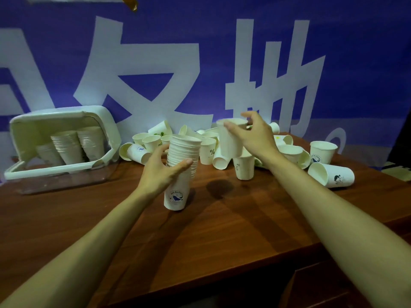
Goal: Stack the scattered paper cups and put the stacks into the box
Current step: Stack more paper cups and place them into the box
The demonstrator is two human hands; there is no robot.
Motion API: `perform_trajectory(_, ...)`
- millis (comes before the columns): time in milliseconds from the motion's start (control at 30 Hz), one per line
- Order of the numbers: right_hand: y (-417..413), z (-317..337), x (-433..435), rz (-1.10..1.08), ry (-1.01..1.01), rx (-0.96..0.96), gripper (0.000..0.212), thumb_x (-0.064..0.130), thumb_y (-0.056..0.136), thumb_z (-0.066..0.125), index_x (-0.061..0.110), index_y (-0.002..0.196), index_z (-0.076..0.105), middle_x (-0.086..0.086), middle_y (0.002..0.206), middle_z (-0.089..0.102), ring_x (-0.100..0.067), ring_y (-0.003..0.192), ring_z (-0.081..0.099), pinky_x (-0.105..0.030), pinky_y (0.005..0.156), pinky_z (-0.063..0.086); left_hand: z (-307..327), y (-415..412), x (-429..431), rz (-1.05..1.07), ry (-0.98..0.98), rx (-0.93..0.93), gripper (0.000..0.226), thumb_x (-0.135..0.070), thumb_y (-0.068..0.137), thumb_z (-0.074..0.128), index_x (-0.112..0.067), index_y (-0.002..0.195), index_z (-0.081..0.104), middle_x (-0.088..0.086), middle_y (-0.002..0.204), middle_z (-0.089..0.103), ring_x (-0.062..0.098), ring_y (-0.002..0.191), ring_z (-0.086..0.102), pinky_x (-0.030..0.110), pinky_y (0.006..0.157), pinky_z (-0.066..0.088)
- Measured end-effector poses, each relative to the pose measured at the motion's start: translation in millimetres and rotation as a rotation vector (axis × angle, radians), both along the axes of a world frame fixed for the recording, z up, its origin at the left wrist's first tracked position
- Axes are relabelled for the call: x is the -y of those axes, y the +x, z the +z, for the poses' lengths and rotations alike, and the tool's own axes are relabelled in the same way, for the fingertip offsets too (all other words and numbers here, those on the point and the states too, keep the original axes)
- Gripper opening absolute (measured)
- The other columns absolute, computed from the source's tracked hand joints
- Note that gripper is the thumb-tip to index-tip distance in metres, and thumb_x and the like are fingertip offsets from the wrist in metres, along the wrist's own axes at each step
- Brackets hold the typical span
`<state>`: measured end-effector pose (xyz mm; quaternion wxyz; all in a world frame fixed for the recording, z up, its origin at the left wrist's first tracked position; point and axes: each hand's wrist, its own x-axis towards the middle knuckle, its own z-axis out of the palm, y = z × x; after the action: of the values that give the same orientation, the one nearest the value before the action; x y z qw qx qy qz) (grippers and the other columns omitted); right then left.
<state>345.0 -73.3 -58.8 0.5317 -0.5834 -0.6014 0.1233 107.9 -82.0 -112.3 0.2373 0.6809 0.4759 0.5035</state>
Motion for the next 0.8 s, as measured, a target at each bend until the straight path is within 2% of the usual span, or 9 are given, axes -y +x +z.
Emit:
perform_trajectory(100,-42,18,-6,0.184,0.066,-0.32,0.059,0.057,0.084,0.06,0.017,0.127,0.055,0.001,0.125,0.057,-0.014,0.11,0.057,-0.031,0.089,0.052,3,-26,6,0.015,0.015,-0.025,0.077,-0.044,0.066,0.081,-0.022,0.133,0.05,-0.004,0.117,0.06,0.013,0.107,0.057,0.029,0.08,0.053)
perform_trajectory(167,-75,24,-10,0.319,0.056,-0.395,0.053,0.054,0.085,0.062,0.015,0.121,0.061,0.001,0.116,0.062,-0.016,0.106,0.061,-0.029,0.084,0.055,3,-45,9,0.035,0.021,-0.042,0.078,-0.047,0.064,0.081,-0.023,0.132,0.051,-0.004,0.118,0.06,0.013,0.109,0.057,0.034,0.087,0.053)
perform_trajectory(300,-138,24,-13,0.473,-0.024,-0.199,0.058,0.057,0.076,0.067,0.014,0.116,0.065,0.001,0.115,0.064,-0.015,0.106,0.06,-0.037,0.089,0.055,4,-83,17,0.063,0.046,-0.047,0.073,-0.046,0.068,0.08,-0.029,0.132,0.048,-0.009,0.122,0.057,0.01,0.111,0.055,0.03,0.09,0.048)
perform_trajectory(400,-180,17,-13,0.581,-0.088,-0.098,0.042,0.045,0.084,0.066,0.012,0.111,0.066,-0.001,0.11,0.067,-0.016,0.103,0.062,-0.038,0.093,0.052,9,-108,23,0.057,0.088,0.035,0.066,-0.046,0.074,0.075,-0.044,0.131,0.041,-0.016,0.122,0.057,0.005,0.11,0.056,0.028,0.088,0.048)
perform_trajectory(500,-223,16,-12,0.678,-0.148,-0.121,0.033,0.036,0.091,0.058,0.011,0.111,0.067,0.001,0.102,0.067,-0.015,0.097,0.063,-0.034,0.09,0.05,14,-133,24,0.094,0.12,0.137,0.069,-0.045,0.077,0.074,-0.053,0.134,0.036,-0.008,0.13,0.059,0.006,0.111,0.059,0.035,0.094,0.051)
perform_trajectory(633,-276,15,-17,0.754,-0.272,-0.115,0.027,0.033,0.09,0.052,0.016,0.106,0.066,-0.003,0.104,0.065,-0.017,0.097,0.059,-0.039,0.089,0.048,6,-173,25,0.224,0.13,0.149,0.078,-0.044,0.077,0.075,-0.04,0.143,0.034,-0.007,0.137,0.053,0.009,0.116,0.056,0.038,0.099,0.048)
perform_trajectory(700,-299,12,-18,0.803,-0.354,-0.122,0.022,0.028,0.092,0.051,0.02,0.109,0.064,-0.007,0.11,0.065,-0.02,0.1,0.059,-0.043,0.09,0.049,-4,-194,26,0.265,0.123,0.168,0.079,-0.045,0.075,0.076,-0.039,0.142,0.034,-0.007,0.133,0.056,0.009,0.115,0.056,0.04,0.098,0.049)
perform_trajectory(800,-329,7,-19,0.892,-0.444,-0.111,0.037,0.027,0.093,0.053,0.023,0.13,0.05,-0.002,0.119,0.058,-0.012,0.1,0.057,-0.035,0.086,0.049,-16,-224,27,0.273,0.102,0.233,0.079,-0.041,0.074,0.077,-0.034,0.141,0.037,-0.006,0.123,0.061,0.006,0.11,0.059,0.037,0.095,0.052)
